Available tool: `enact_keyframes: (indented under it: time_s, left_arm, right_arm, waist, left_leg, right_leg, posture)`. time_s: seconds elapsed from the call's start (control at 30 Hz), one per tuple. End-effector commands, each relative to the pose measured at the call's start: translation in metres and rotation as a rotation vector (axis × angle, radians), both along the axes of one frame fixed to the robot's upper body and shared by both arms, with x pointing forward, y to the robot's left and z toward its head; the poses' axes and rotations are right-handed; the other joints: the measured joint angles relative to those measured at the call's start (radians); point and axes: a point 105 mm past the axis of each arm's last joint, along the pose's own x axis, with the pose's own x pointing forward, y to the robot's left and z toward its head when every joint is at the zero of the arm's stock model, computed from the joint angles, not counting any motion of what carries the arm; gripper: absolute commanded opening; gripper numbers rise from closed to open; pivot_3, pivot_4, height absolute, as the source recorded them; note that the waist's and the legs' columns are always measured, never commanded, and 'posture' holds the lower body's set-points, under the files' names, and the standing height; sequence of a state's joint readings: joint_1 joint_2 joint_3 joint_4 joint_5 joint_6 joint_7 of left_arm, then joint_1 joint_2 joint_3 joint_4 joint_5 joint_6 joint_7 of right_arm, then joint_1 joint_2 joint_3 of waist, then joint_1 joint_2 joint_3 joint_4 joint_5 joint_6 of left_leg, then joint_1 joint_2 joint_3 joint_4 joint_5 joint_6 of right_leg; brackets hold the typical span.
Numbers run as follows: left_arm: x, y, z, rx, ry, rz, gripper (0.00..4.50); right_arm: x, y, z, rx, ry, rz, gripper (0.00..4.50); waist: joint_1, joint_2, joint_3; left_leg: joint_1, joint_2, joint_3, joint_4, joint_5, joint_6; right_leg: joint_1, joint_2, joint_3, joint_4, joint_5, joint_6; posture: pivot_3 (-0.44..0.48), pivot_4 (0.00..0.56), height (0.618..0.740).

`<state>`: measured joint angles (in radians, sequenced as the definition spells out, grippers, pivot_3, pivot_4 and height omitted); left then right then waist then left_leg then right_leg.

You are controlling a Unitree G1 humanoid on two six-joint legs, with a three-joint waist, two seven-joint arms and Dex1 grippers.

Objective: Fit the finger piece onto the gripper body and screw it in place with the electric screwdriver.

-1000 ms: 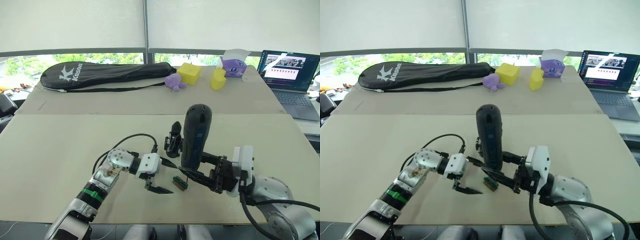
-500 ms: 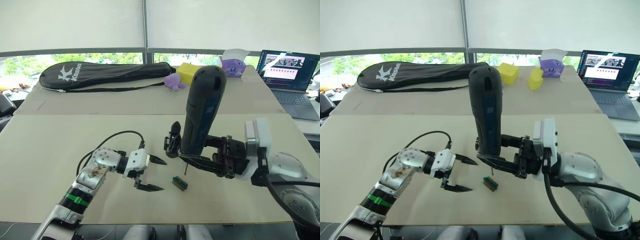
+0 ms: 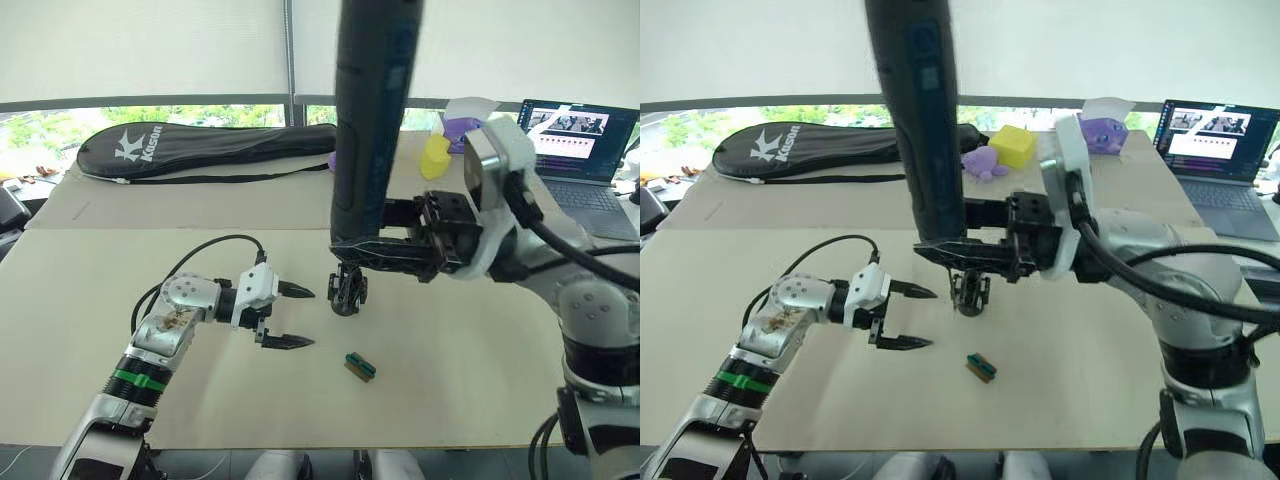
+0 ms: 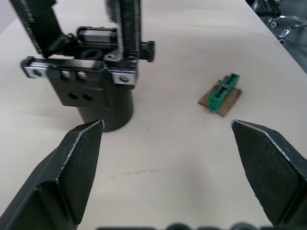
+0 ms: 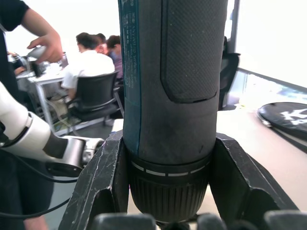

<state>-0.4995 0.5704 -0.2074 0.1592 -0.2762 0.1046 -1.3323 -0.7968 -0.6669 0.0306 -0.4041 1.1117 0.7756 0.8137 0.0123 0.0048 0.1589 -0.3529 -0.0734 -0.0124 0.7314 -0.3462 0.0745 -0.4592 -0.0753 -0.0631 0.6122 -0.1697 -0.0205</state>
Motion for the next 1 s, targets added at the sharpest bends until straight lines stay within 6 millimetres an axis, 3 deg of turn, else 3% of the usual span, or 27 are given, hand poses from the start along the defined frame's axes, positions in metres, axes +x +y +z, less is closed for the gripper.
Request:
enact_keyframes:
  time_s: [0.03,0.27,0.6,1.0]
  left_arm:
    - [0.01,-0.003,0.007,-0.01,-0.048,0.003,4.5]
    - [0.024,-0.012,0.008,-0.021,-0.048,0.004,4.5]
    - [0.028,-0.023,0.007,-0.022,-0.044,-0.026,4.5]
    - [0.035,-0.033,0.006,-0.033,-0.055,-0.032,4.5]
  right_arm:
    - [0.005,0.007,0.019,0.033,-0.02,0.027,1.92]
    - [0.03,0.022,0.021,0.03,-0.017,-0.043,1.92]
    - [0.053,0.018,0.0,-0.015,-0.019,-0.145,1.92]
    - [0.06,0.014,-0.016,-0.046,-0.009,-0.186,1.92]
  waist:
    - [0.0,0.0,0.0]
    - [0.001,0.0,0.0]
    - [-0.003,0.0,0.0]
    - [-0.003,0.0,0.0]
  left_leg:
    - [0.0,0.0,0.0,0.0,0.0,0.0]
    - [-0.001,-0.001,0.0,0.0,0.0,0.0]
    - [-0.001,-0.001,0.0,0.001,0.0,0.0]
    - [-0.001,-0.001,0.0,0.001,0.0,0.0]
  right_leg:
    - [0.0,0.0,0.0,0.0,0.0,0.0]
    - [0.0,0.0,-0.001,0.003,0.0,0.0]
    - [-0.001,0.0,-0.002,0.004,0.001,0.001]
    - [-0.001,0.0,-0.001,0.004,0.001,0.001]
  posture:
    - [0.0,0.15,0.74]
    - [0.0,0.15,0.74]
    - [0.0,0.15,0.74]
    - [0.0,0.15,0.74]
